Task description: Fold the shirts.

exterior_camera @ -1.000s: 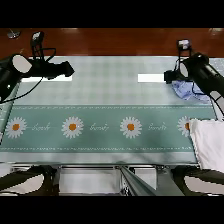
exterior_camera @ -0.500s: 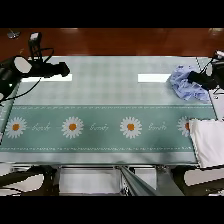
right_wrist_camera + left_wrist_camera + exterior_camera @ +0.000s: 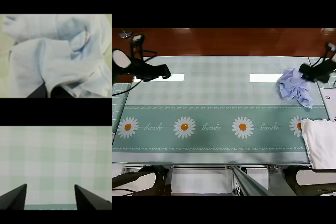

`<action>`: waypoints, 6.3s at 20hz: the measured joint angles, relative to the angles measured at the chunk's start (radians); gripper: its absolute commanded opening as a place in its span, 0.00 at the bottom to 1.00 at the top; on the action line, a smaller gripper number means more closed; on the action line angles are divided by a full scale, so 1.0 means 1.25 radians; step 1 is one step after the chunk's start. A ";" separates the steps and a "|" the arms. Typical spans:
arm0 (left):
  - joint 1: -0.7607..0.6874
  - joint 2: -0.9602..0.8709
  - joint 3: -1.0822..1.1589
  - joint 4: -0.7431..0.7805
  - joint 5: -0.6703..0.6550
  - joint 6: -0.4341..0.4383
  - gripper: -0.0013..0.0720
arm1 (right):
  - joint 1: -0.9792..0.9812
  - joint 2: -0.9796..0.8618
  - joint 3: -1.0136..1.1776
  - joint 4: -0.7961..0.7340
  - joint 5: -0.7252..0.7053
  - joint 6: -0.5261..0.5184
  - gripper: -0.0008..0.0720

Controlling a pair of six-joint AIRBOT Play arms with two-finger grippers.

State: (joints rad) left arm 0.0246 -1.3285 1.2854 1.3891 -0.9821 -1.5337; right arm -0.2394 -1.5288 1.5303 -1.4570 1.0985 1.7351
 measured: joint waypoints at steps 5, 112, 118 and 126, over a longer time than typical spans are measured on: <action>-0.031 0.218 -0.107 -0.153 -0.032 0.075 0.97 | 0.047 0.203 0.136 0.036 -0.006 -0.049 0.04; 0.272 0.669 -0.427 -0.424 -0.114 0.170 0.05 | 0.168 0.793 -0.367 0.065 0.195 -0.036 0.04; 0.197 0.506 -0.616 -0.453 0.069 0.169 0.05 | 0.168 0.557 -0.515 0.003 -0.057 0.026 0.04; 0.152 0.168 -0.439 -0.515 0.078 0.193 0.98 | 0.163 0.113 -0.194 0.089 -0.044 0.014 0.79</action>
State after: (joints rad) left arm 0.2142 -1.1191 0.7361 0.7456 -0.8841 -1.2922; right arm -0.0360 -1.3876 1.2877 -1.3464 1.0435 1.7531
